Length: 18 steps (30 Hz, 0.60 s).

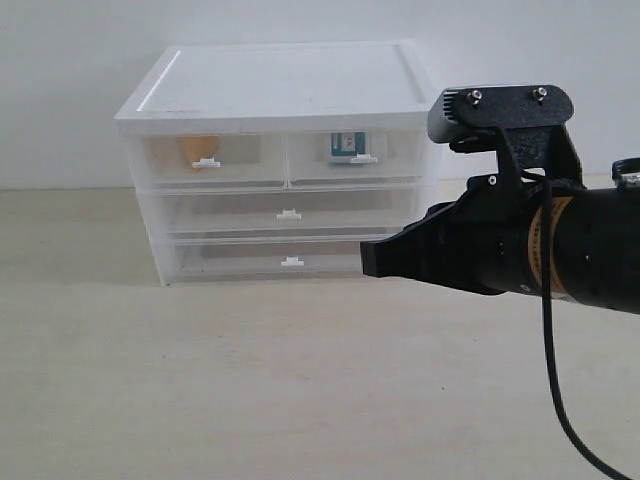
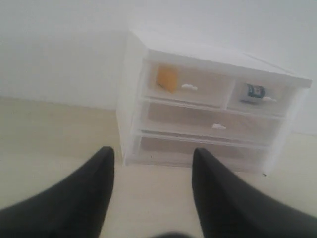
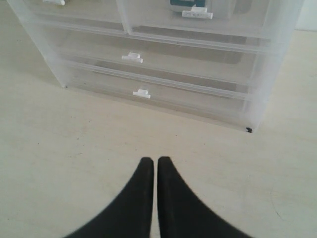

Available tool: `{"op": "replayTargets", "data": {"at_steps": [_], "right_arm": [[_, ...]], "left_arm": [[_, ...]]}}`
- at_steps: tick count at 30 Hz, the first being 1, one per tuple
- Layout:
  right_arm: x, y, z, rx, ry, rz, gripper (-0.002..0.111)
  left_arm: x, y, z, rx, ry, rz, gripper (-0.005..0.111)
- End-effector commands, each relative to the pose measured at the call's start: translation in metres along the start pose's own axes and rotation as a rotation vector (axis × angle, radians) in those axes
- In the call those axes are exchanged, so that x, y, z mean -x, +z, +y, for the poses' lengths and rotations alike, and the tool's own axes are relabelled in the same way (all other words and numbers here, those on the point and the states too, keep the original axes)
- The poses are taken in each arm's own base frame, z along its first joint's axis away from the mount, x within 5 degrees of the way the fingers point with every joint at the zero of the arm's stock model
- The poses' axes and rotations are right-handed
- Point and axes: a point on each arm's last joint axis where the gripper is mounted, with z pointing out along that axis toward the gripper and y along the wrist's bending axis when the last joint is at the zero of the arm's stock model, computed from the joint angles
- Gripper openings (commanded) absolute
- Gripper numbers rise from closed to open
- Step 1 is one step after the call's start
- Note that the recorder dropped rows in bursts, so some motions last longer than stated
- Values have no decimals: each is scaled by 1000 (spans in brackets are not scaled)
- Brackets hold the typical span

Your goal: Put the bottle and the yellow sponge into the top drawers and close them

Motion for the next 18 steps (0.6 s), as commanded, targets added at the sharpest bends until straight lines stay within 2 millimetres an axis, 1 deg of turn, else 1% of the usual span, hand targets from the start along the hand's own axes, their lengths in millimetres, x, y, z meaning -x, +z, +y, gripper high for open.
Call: {"op": "replayTargets", "data": {"at_steps": [1,3,7,9,13,18], "right_arm": [[0,-2,-1,-4,0,-6,0],[0,-2,-1,-4,0,-6,0],[0,-2,-1,-4,0,-6,0],[0,-2,-1,-4,0,-6,0],[0,-2,-1,-4,0,-6,0],[0,-2,-1,-4,0,-6,0]], "left_arm": [[-5,-1,9,95,-137,33,46],[-6,-1,12,122,-89,44,46],[-12,-1,17,167,94,78,46],[-12,0,18,172,151,78,46],[-15,-1,19,176,199,108,46],[-16,-1,19,181,201,128,46]]}}
